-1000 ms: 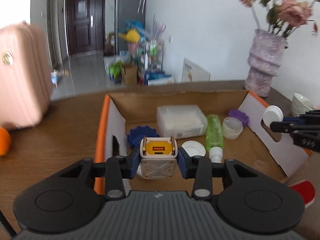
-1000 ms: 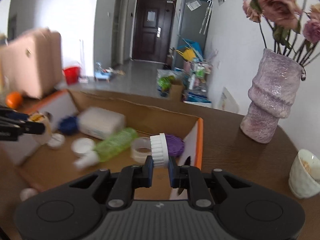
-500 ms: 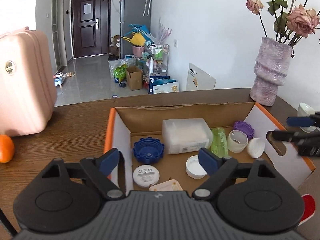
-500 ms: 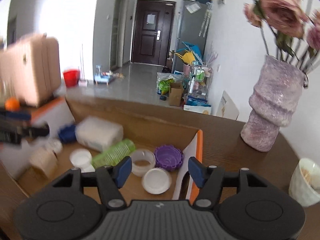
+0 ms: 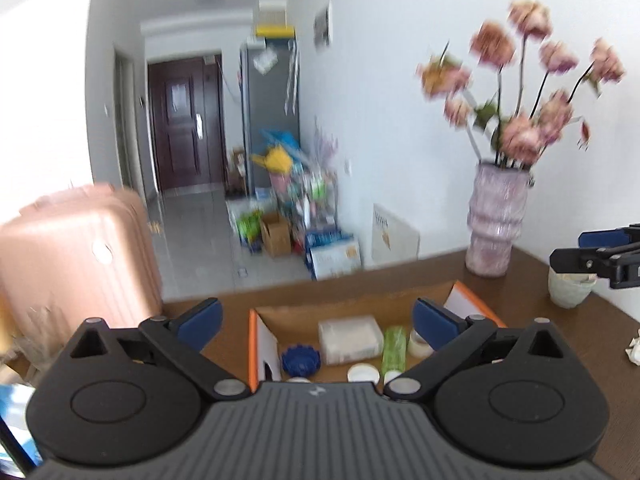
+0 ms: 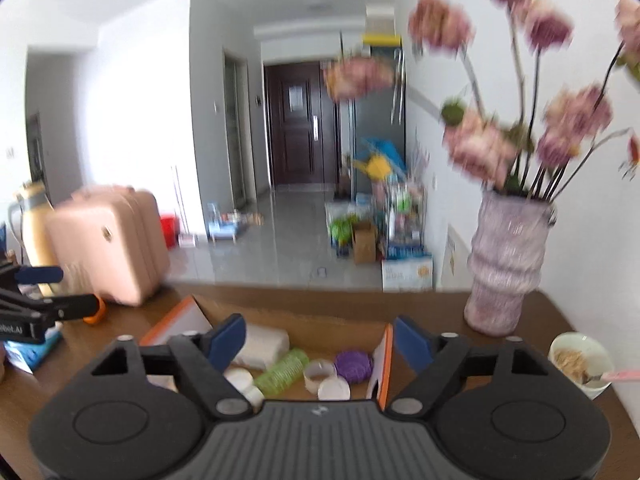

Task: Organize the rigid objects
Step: 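Withdraw both grippers up from the box toward the lint roller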

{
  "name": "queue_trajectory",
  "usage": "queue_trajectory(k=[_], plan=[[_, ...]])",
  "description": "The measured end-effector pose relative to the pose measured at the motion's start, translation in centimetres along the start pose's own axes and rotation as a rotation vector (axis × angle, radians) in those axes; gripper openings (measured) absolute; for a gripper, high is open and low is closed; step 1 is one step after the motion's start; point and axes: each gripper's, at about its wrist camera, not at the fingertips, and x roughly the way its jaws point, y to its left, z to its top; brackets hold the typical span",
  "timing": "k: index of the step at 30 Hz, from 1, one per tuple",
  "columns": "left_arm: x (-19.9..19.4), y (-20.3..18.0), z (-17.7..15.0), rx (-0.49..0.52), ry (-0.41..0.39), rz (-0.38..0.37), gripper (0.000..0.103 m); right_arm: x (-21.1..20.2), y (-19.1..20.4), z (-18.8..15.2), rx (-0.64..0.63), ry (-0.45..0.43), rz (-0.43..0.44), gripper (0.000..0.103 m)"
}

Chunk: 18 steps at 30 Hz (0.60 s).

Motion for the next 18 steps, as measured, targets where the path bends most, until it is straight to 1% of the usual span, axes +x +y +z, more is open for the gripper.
queue_trajectory(k=[2, 6, 8, 9, 10, 11, 12, 13, 15, 18], plan=[[-2.2, -0.5, 0.0, 0.014, -0.046, 0.010, 0.103, -2.0, 0.3, 0.1, -0.001, -0.039, 0.001, 0.089], [-6.0, -1.8, -0.4, 0.036, -0.127, 0.030, 0.103, -5.3, 0.9, -0.6, 0.021, -0.096, 0.006, 0.090], [-7.8, -2.2, -0.8, 0.035, -0.164, 0.039, 0.103, -6.7, 1.1, -1.3, 0.039, -0.142, 0.008, 0.091], [-8.7, -2.4, -1.2, 0.028, -0.183, 0.044, 0.103, -7.6, 1.2, -1.8, 0.047, -0.174, 0.013, 0.093], [-9.6, -2.6, -1.7, 0.016, -0.202, 0.050, 0.103, -8.4, 1.3, -2.5, 0.052, -0.213, 0.018, 0.100], [-10.4, -2.8, -2.3, -0.001, -0.220, 0.060, 0.103, -9.2, 1.4, -3.4, 0.052, -0.256, 0.019, 0.103], [-11.0, -2.9, -2.9, -0.015, -0.232, 0.065, 0.103, -10.0, 1.6, -4.3, 0.047, -0.302, 0.012, 0.103], [-11.8, -3.0, -3.5, -0.024, -0.239, 0.062, 0.103, -10.7, 1.9, -5.1, 0.041, -0.327, 0.003, 0.103], [-13.2, -3.3, -4.7, -0.025, -0.245, 0.050, 0.103, -11.6, 2.4, -6.5, 0.032, -0.348, -0.008, 0.103], [-14.8, -3.9, -6.1, -0.011, -0.252, 0.056, 0.103, -13.1, 2.7, -7.7, 0.036, -0.362, 0.000, 0.103]])
